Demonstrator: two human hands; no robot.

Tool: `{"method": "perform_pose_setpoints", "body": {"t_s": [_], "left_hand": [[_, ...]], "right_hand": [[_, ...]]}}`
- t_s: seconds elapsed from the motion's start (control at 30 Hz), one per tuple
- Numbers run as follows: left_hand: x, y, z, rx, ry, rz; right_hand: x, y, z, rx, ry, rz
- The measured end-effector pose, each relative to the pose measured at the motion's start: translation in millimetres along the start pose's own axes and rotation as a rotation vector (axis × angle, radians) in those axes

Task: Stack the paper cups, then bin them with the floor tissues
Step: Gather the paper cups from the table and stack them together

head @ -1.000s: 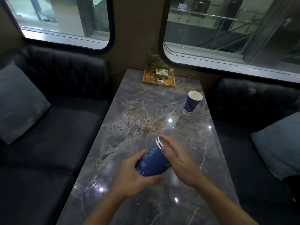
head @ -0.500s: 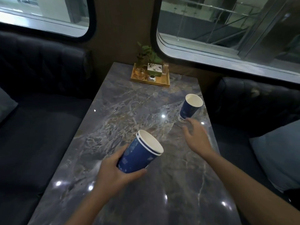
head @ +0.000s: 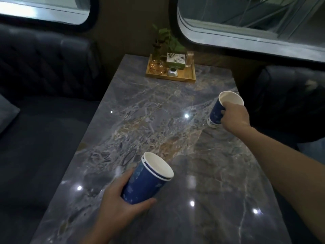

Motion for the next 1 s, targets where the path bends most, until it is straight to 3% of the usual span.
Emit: {"method": "perform_pose_setpoints", "body": {"t_s": [0.37, 0.77, 1.0], "left_hand": [[37, -16, 15, 0.010, -0.030, -0.019], [133, -43, 85, 0.026, 0.021, -0.047], [206, -58, 89, 0.040, -0.050, -0.067]], "right_hand": [[66, -54, -3, -0.235, 0.006, 0.060], [229, -182, -49, -0.561, -0.081, 0.070], [333, -229, -63, -0.685, -0.146, 0.103]]}}
Point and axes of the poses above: each hand's wrist, its own x-axis away from the middle knuckle, its own y-axis out of the palm, z = x × y, the point moved 10 cm from there along -x, towards the middle knuckle, and after that the axes turned 6 degrees about -x, right-handed, at the moved point
